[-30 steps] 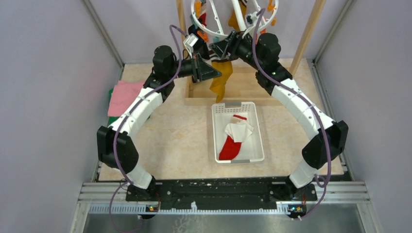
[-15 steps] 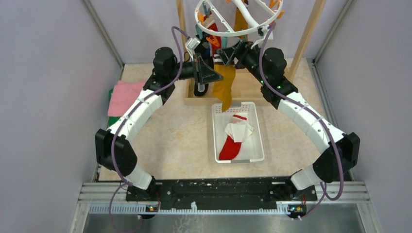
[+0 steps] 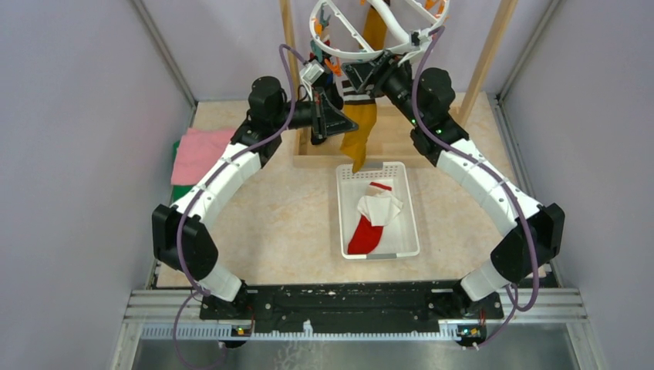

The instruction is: Remove the socks clipped to the hanger

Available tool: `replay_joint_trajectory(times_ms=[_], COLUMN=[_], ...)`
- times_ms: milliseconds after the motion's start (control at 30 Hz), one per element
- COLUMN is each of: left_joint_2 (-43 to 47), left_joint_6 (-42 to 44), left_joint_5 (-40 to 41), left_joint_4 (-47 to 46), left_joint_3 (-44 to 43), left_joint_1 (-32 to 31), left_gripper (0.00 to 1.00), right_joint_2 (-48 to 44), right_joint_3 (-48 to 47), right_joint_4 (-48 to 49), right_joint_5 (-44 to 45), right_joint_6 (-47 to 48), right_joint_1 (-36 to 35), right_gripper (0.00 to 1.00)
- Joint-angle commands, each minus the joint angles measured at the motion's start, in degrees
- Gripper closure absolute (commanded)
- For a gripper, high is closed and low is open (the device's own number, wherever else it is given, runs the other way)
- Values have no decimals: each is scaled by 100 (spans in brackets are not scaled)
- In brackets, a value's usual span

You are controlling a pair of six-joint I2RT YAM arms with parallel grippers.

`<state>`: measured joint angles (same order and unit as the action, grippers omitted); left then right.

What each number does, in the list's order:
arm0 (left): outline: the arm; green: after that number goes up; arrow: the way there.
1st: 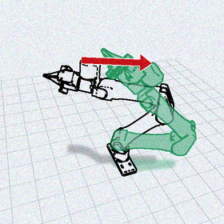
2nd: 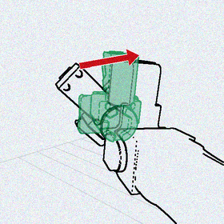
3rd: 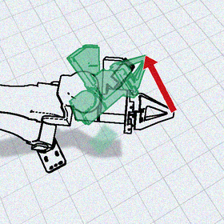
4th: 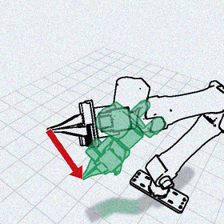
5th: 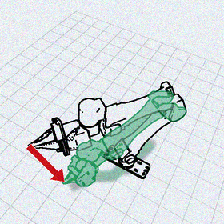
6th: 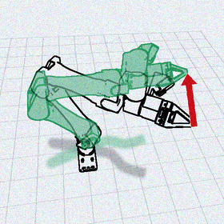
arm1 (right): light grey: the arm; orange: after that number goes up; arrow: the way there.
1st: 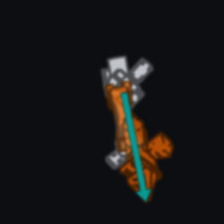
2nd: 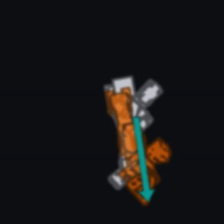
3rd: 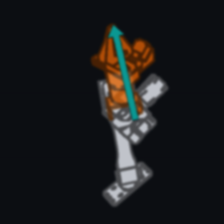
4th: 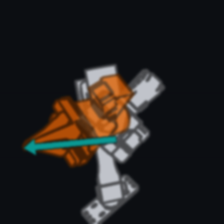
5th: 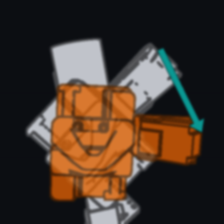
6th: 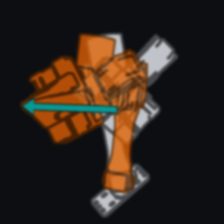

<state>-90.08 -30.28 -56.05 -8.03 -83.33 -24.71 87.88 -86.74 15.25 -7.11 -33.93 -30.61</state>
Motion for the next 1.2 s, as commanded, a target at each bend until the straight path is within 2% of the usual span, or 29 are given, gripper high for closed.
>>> replay_joint_trajectory(times_ms=[0, 100, 233, 367, 633, 867, 900, 967, 1033, 1067, 1100, 1133, 1167], left_joint_2=[200, 208, 217, 210, 210, -84, -135, -245, -413, -488, -531, -534, -503], left_joint_6=[58, 62, 108, 180, 452, 902, 938, 1133, 1385, 1516, 1634, 1780, 1989], left_joint_5=[-101, -103, -59, 28, 217, 322, 326, 308, 235, 237, 248, 307, 395], left_joint_4=[-14, -1, 48, 105, 347, 772, 776, 1057, 1473, 1704, 1953, 2139, 2363], left_joint_3=[-91, -87, -72, -25, 246, 510, 568, 609, 510, 434, 410, 389, 348], left_joint_1=[-60, -58, -56, -58, -158, -860, -917, -1026, -1114, -1143, -1160, -1152, -1148], left_gripper=[100, 100, 100, 100, 100, 98, 93, 77, 52, 45, 31, 11, 2], right_joint_2=[129, 140, 118, 77, -41, -258, -281, -317, -349, -370, -390, -396, -400], right_joint_3=[-297, -296, -386, -529, -776, -666, -661, -676, -681, -678, -678, -678, -678], right_joint_4=[277, 334, 271, 96, -317, -772, -830, -986, -1098, -1136, -1169, -1199, -1231], right_joint_5=[-83, -81, -75, -62, -215, -186, -192, -243, -278, -298, -299, -311, -308], right_joint_6=[-127, -146, -116, -12, 34, 53, 63, 83, 111, 119, 130, 144, 150], right_joint_1=[-29, -33, -33, -18, 267, 623, 685, 835, 983, 1068, 1124, 1168, 1207], right_gripper=[41, 51, 71, 99, 100, 100, 100, 100, 100, 100, 100, 100, 100])
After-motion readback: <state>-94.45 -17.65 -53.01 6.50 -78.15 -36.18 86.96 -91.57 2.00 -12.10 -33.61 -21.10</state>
